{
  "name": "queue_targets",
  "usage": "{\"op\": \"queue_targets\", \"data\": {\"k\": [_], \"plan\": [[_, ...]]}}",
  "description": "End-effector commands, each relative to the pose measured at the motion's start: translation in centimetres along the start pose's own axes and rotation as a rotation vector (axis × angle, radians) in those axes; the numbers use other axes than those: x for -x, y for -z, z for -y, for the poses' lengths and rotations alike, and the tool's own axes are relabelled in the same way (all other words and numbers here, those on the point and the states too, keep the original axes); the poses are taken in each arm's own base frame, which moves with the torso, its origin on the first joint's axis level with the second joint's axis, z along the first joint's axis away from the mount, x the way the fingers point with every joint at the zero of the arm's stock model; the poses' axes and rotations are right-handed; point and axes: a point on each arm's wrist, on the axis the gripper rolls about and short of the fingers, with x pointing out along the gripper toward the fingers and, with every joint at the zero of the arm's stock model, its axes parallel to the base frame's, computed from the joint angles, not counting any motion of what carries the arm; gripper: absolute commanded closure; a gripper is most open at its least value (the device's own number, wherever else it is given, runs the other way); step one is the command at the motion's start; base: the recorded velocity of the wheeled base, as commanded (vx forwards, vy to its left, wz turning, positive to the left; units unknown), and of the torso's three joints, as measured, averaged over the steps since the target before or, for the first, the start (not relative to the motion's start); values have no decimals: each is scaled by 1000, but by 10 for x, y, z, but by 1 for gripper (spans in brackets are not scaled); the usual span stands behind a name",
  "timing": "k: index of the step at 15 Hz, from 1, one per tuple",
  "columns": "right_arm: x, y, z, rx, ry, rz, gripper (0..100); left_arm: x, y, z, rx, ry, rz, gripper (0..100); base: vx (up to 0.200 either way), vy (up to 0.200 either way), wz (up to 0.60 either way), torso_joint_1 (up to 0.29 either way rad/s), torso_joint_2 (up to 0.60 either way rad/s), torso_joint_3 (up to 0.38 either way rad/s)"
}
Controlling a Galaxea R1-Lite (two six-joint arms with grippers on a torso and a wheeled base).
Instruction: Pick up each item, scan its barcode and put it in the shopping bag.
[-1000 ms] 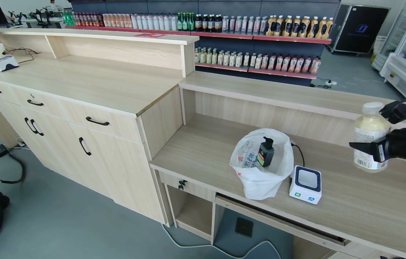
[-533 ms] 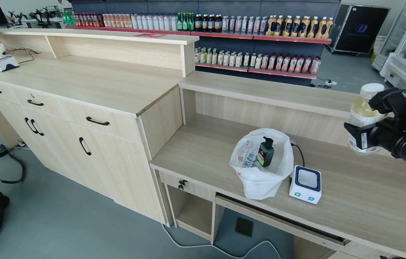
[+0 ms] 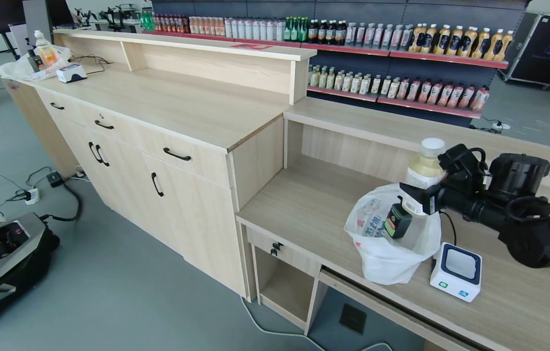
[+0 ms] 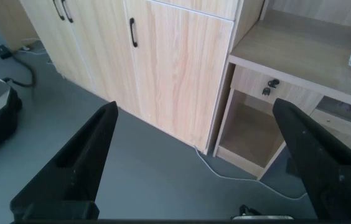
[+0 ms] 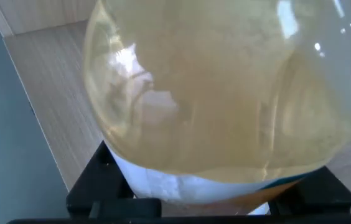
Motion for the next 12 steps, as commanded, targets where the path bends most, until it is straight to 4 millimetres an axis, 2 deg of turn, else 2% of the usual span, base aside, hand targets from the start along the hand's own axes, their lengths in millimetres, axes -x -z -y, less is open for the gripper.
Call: {"op": "queue_targets", "data": {"k": [1,3,7,12], "plan": [[-34,47,-11,-31,-65,-42,100,0,0,0,0,-1,0,0,0,0,0,0,0,0],[-48,68,-17,-26,-68,-31,100,0,0,0,0,-1,0,0,0,0,0,0,0,0],[-57,105,-27,-53,-92,-100,100,0,0,0,0,-1,0,0,0,0,0,0,0,0],[-66,136,-37,-53,-104,-117,100,0,0,0,0,-1,0,0,0,0,0,0,0,0]]}}
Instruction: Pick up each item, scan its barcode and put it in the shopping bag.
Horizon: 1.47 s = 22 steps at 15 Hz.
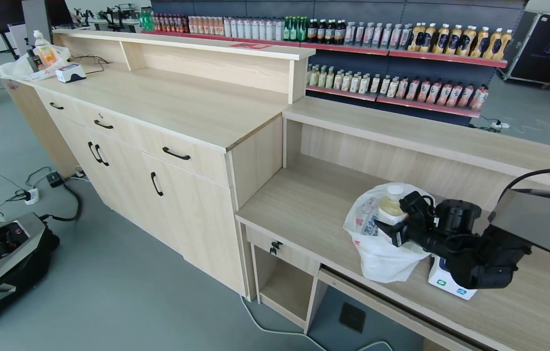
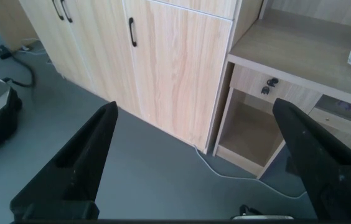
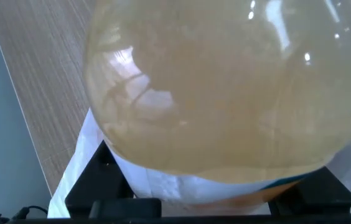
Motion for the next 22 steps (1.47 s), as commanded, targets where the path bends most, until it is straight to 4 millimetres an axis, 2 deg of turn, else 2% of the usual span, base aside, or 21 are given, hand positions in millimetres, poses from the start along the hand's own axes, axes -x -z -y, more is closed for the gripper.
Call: {"op": "queue_targets", "data": {"k": [1,8,17,18,22], "plan": [[-7,22,-8,-15,-20,-40,100,0,0,0,0,0,0,0,0,0,0,0,0,0],[-20,40,-10,-26,-23,-45,100,0,0,0,0,0,0,0,0,0,0,0,0,0],[-19,52,-4,-54,-6,-64,100,0,0,0,0,0,0,0,0,0,0,0,0,0],[-18,51,-1,-67,0,-64,0,0,0,0,0,0,0,0,0,0,0,0,0,0],[-16,37,6,-57,-23,-22,0,0,0,0,0,0,0,0,0,0,0,0,0,0]]}}
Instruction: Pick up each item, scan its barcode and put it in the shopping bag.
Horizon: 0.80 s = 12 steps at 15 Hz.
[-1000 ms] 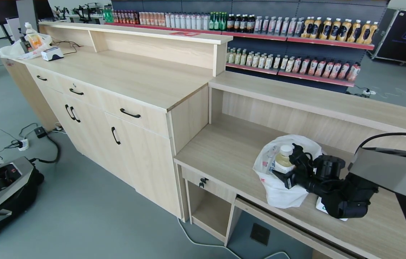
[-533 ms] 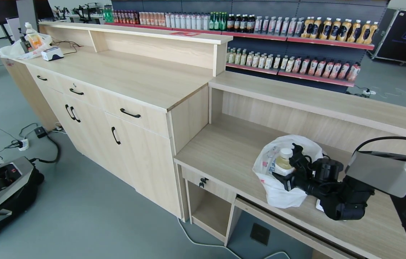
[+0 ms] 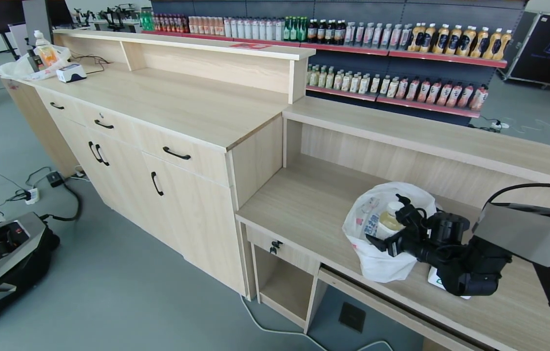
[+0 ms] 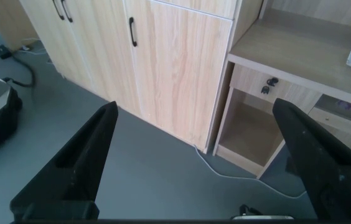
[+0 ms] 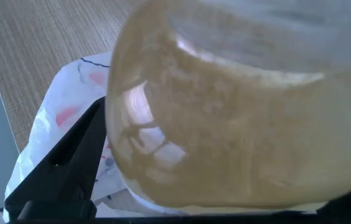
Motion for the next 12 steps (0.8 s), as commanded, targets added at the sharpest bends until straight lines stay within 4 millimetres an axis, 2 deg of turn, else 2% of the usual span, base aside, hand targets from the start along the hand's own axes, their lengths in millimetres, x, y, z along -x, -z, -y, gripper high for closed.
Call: {"op": "queue_targets", "data": {"k": [1,4,6,7,9,11,12], "plan": [[4,-19,5,12,3,27,0,0,0,0,0,0,0,0,0,0,0,0,0,0],[18,-58,13,23,13,52,0,0,0,0,0,0,0,0,0,0,0,0,0,0],[42,-95,24,26,42,57,0,0,0,0,0,0,0,0,0,0,0,0,0,0],[61,-115,24,22,49,48,0,0,0,0,0,0,0,0,0,0,0,0,0,0],[114,-155,23,23,92,39,0,0,0,0,0,0,0,0,0,0,0,0,0,0],[161,-177,21,39,152,69,0,0,0,0,0,0,0,0,0,0,0,0,0,0],[181,-182,19,58,207,71,0,0,0,0,0,0,0,0,0,0,-600,2,2,2]]}}
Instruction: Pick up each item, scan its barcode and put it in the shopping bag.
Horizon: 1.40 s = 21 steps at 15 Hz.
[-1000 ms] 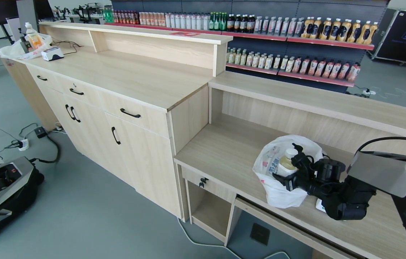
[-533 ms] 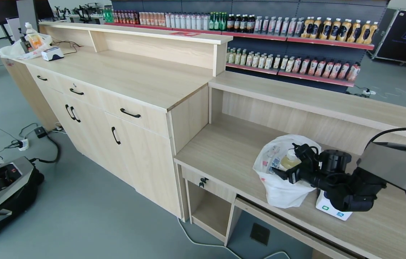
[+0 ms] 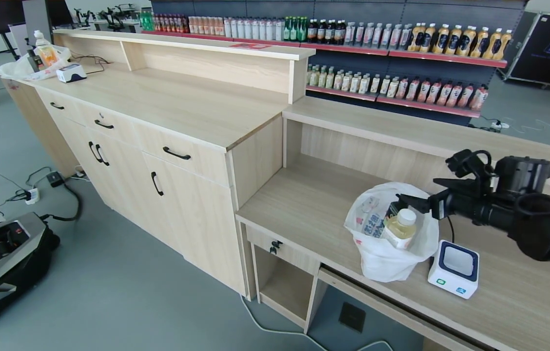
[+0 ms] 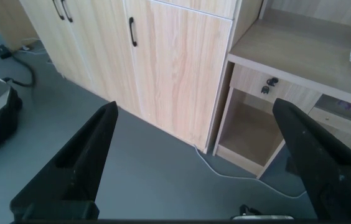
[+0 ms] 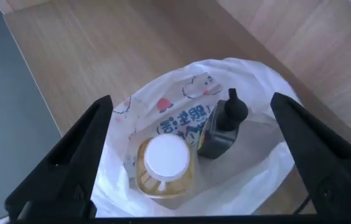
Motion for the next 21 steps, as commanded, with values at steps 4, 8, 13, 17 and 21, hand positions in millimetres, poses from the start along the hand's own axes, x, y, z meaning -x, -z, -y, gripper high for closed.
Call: {"op": "queue_targets", "data": {"k": [4,8,13,17,21], "plan": [[130,-73,7,48,260,97,0,0,0,0,0,0,0,0,0,0,-600,-2,0,1],[178,-86,-7,-18,303,41,0,0,0,0,0,0,0,0,0,0,-600,5,0,5],[237,-74,-48,-91,406,-6,0,0,0,0,0,0,0,0,0,0,-600,0,0,2],[267,-42,-86,-263,428,-16,0,0,0,0,0,0,0,0,0,0,-450,2,2,3],[303,25,-135,-315,329,41,0,0,0,0,0,0,0,0,0,0,0,0,0,0]]}}
